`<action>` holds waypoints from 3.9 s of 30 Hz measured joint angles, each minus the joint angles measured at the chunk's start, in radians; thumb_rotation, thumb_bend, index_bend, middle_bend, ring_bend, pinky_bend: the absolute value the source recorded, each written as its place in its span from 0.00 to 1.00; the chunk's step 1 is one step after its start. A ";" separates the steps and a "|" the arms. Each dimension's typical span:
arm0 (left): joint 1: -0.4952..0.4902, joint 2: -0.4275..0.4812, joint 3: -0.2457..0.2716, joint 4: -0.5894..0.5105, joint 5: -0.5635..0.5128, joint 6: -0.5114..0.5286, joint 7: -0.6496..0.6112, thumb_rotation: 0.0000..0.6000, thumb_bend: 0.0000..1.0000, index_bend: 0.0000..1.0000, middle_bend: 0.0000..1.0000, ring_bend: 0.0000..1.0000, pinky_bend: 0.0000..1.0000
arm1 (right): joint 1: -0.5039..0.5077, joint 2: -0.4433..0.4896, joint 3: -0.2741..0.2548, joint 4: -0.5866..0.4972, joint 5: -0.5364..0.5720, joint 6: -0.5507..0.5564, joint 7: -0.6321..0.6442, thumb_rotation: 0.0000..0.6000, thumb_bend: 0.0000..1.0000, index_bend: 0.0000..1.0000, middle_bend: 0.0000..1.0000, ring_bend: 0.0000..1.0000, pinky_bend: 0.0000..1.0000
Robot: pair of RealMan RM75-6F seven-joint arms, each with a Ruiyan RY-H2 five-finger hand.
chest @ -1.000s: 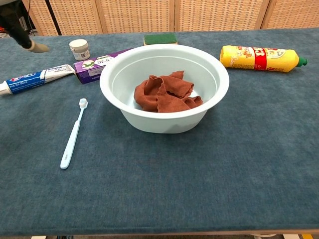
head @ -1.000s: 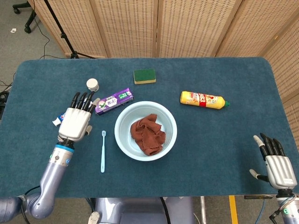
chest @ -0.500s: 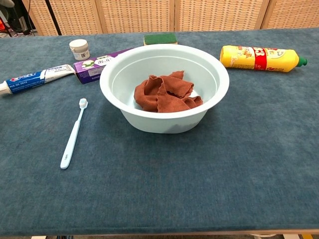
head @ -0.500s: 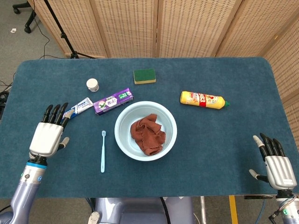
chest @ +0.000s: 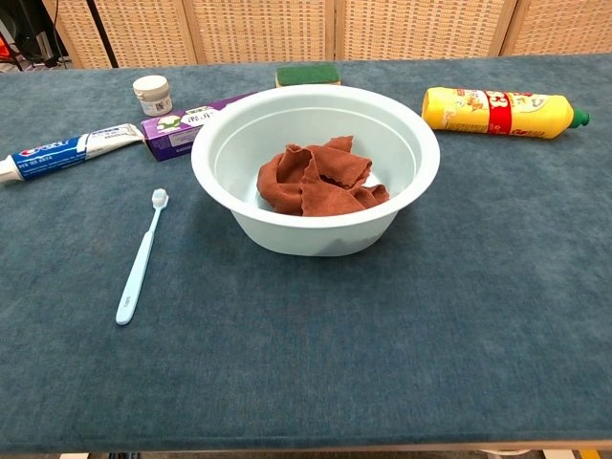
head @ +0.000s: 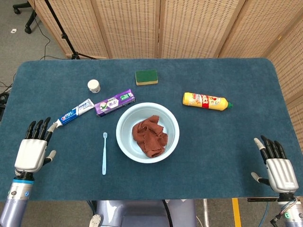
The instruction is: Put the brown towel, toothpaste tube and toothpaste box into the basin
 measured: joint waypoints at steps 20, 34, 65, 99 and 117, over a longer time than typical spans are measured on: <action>0.095 -0.083 -0.024 0.186 0.046 -0.001 -0.173 1.00 0.25 0.08 0.00 0.00 0.00 | 0.009 -0.024 -0.016 -0.008 -0.024 -0.015 -0.068 1.00 0.10 0.00 0.00 0.00 0.00; 0.081 -0.045 -0.076 0.125 -0.061 -0.118 -0.141 1.00 0.25 0.08 0.00 0.00 0.00 | 0.008 -0.026 -0.017 -0.009 -0.021 -0.014 -0.072 1.00 0.10 0.00 0.00 0.00 0.00; -0.246 0.002 -0.300 0.176 -0.615 -0.496 0.101 1.00 0.25 0.24 0.02 0.00 0.08 | 0.014 -0.020 -0.016 -0.006 -0.014 -0.028 -0.048 1.00 0.10 0.00 0.00 0.00 0.00; -0.359 -0.290 -0.312 0.512 -0.722 -0.462 0.125 1.00 0.26 0.31 0.05 0.03 0.10 | 0.022 -0.020 -0.026 -0.006 -0.029 -0.038 -0.032 1.00 0.10 0.00 0.00 0.00 0.00; -0.394 -0.404 -0.332 0.637 -0.729 -0.477 0.142 1.00 0.30 0.33 0.08 0.07 0.16 | 0.022 -0.016 -0.027 -0.004 -0.043 -0.026 -0.006 1.00 0.10 0.00 0.00 0.00 0.00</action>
